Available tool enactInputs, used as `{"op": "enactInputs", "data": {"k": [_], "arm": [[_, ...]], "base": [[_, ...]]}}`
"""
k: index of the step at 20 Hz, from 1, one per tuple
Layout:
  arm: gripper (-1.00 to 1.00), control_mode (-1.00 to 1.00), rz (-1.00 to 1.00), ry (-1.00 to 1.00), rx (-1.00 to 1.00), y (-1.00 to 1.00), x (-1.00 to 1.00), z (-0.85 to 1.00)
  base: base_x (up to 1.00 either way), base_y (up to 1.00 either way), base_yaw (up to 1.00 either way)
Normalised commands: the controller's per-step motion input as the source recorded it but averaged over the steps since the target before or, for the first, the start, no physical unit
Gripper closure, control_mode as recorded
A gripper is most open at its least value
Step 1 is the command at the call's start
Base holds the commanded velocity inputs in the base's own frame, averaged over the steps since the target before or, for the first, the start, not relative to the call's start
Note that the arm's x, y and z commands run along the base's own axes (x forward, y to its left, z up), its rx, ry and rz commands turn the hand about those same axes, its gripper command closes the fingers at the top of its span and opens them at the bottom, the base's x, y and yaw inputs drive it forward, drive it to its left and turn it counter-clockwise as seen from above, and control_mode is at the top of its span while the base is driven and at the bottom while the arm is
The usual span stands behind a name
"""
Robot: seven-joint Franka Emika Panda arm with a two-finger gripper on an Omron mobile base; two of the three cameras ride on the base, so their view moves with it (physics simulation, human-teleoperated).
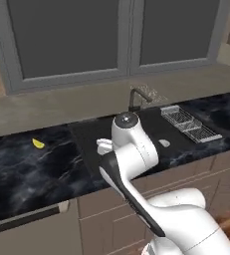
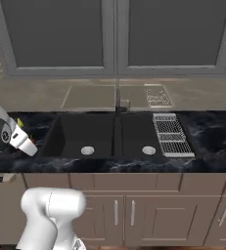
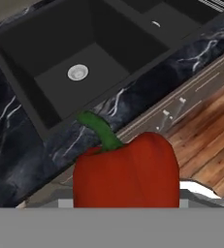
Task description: Turn on the sink faucet. Then move the bell pepper from the counter to the sink. Turn off the sink. Move the vegetable from the sink to the pot next to the stove. Finally move the pot to the rear left burner.
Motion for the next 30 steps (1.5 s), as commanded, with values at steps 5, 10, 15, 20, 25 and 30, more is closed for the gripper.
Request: {"op": "enactInputs", "data": {"k": [5, 10, 15, 20, 25, 30], "arm": [[1.00, 1.00, 0.00, 0.00, 0.00, 0.00, 0.00, 0.00], [1.00, 1.00, 0.00, 0.00, 0.00, 0.00, 0.00, 0.00], [1.00, 1.00, 0.00, 0.00, 0.00, 0.00, 0.00, 0.00], [1.00, 1.00, 0.00, 0.00, 0.00, 0.00, 0.00, 0.00], [1.00, 1.00, 0.00, 0.00, 0.00, 0.00, 0.00, 0.00], [1.00, 1.00, 0.00, 0.00, 0.00, 0.00, 0.00, 0.00]], "base": [[-0.20, 0.00, -0.60], [-0.13, 0.00, -0.61], [-0.11, 0.00, -0.61], [-0.06, 0.00, -0.60], [-0.02, 0.00, -0.59], [0.00, 0.00, -0.58]]}}
